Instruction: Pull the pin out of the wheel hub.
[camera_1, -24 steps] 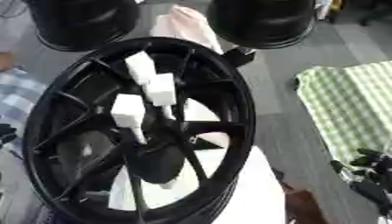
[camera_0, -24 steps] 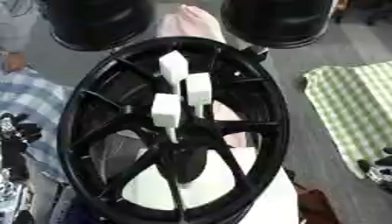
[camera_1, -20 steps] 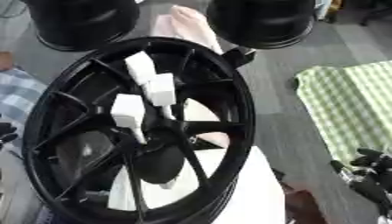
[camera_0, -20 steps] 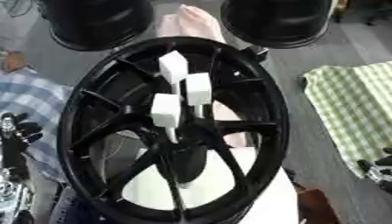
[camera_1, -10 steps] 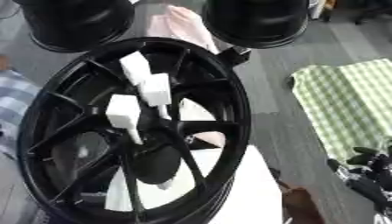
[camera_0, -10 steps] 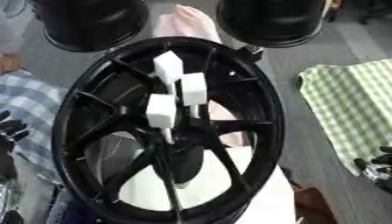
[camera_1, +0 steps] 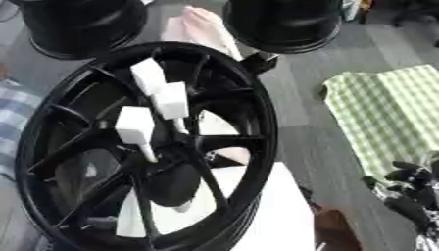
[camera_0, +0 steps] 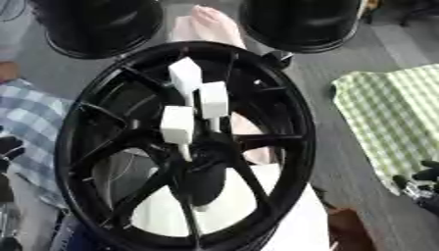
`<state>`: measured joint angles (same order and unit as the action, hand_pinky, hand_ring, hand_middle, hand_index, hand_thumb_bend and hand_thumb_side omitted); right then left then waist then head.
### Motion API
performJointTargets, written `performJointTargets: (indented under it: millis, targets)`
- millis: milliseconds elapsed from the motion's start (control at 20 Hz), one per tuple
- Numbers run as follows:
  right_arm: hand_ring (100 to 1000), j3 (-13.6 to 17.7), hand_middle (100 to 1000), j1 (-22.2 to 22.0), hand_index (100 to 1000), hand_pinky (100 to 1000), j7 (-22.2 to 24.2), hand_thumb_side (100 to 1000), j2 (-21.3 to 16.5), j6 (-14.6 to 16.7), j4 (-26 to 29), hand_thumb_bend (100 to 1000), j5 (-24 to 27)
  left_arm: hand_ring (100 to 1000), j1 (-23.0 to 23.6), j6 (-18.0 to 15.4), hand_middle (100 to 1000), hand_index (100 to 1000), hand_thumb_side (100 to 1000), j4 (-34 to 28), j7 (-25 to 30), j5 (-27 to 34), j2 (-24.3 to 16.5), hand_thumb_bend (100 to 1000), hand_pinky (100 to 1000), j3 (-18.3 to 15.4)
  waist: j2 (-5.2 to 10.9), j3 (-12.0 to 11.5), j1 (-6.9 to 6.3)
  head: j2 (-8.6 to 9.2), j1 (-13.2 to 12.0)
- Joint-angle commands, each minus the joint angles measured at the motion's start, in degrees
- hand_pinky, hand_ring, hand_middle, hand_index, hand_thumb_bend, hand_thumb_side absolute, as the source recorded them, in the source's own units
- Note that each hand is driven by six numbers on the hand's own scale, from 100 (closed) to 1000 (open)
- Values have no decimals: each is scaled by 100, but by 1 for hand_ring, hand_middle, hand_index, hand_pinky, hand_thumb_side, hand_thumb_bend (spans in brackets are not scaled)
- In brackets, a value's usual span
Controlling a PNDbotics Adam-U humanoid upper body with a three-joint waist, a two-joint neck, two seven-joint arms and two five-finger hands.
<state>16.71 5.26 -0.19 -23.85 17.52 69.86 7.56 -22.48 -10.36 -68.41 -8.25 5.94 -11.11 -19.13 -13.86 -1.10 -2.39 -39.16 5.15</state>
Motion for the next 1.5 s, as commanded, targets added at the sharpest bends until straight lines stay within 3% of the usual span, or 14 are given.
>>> performJointTargets:
  millis: [50, 400, 600, 750, 950, 1150, 1500]
  targets:
    - [655, 88, 535, 47, 694, 497, 57, 168, -564, -195, 461, 760, -284, 616, 120, -176, 508, 736, 874, 61, -76, 111, -476, 100, 683, 273, 92, 21, 69, -2, 16]
    - [687, -168, 574, 424, 723, 569, 407, 214, -2348, -558, 1697, 812, -996, 610, 399, -294, 500, 729, 869, -10, -502, 420, -713, 100, 680, 498, 190, 63, 254, -128, -4]
    - [700, -509, 591, 1232, 733, 612, 906, 214, -3327, -587, 1851, 811, -995, 611, 489, -255, 500, 729, 868, -16, -515, 391, -802, 100, 680, 501, 238, 112, 323, -210, 11]
    - [712, -875, 607, 2041, 743, 653, 1498, 217, -3726, -442, 1626, 815, -1012, 611, 542, -251, 500, 730, 868, -22, -521, 392, -858, 100, 680, 487, 270, 119, 372, -243, 15]
    - [729, -1389, 628, 3198, 755, 697, 2543, 216, -3634, -143, 1257, 814, -1207, 612, 592, -239, 501, 730, 868, -26, -505, 405, -886, 100, 681, 490, 293, 114, 395, -258, 57]
    - [740, -1794, 645, 4311, 761, 717, 3469, 218, -3089, 64, 833, 816, -1529, 612, 632, -246, 501, 731, 866, -51, -463, 411, -884, 100, 682, 507, 289, 128, 371, -212, 78]
    - [753, -2261, 669, 5508, 768, 744, 4154, 215, -1958, 346, 313, 813, -2251, 613, 648, -260, 501, 731, 862, -152, -430, 412, -890, 100, 683, 512, 221, 145, 311, -44, 58]
